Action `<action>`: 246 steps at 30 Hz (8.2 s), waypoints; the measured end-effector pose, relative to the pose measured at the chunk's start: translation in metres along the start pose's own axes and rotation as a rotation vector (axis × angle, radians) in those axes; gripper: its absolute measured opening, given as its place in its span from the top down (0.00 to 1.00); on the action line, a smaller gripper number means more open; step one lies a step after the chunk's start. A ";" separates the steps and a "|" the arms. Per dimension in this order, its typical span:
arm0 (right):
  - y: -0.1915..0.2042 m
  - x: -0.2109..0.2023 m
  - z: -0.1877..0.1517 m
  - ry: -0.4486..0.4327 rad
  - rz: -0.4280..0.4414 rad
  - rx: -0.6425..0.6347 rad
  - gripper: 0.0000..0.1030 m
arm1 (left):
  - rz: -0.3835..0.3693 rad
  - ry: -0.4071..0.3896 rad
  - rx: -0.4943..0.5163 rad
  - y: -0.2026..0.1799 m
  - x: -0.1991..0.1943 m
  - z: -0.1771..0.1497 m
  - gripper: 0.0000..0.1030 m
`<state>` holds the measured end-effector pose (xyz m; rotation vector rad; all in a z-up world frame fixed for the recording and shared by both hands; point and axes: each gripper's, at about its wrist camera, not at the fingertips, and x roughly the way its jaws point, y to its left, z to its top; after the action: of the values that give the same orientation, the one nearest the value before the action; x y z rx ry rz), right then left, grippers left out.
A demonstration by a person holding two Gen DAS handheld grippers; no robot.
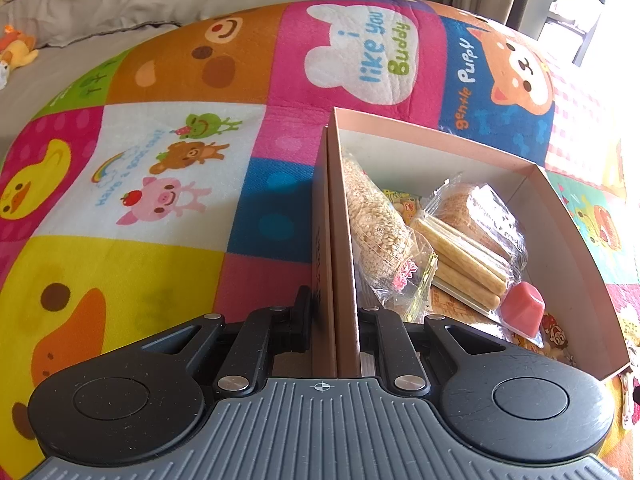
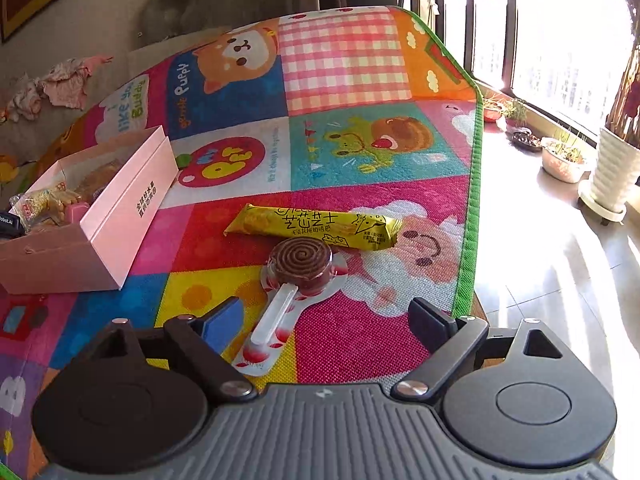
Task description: Organize objects
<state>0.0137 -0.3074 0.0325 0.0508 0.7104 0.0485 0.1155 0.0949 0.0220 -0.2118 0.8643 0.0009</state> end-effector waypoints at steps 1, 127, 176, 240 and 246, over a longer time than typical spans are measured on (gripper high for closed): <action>0.003 0.006 0.003 0.005 0.009 -0.012 0.12 | 0.000 0.000 0.001 0.000 0.000 0.000 0.86; 0.064 0.019 0.003 0.029 0.100 -0.095 0.72 | -0.001 -0.013 -0.006 -0.002 0.000 -0.003 0.85; 0.108 -0.047 0.111 -0.070 0.392 -0.098 0.79 | -0.024 -0.032 0.004 0.004 0.000 -0.006 0.85; 0.115 0.043 -0.006 0.021 0.071 -0.145 0.00 | 0.039 -0.239 0.237 -0.086 -0.047 -0.118 0.63; 0.120 0.049 -0.001 0.015 0.086 -0.156 0.00 | 0.075 -0.240 0.233 -0.095 -0.042 -0.116 0.62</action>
<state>0.0470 -0.1844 0.0070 -0.0684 0.7169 0.1865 0.0086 -0.0158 -0.0018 0.0392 0.6257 -0.0047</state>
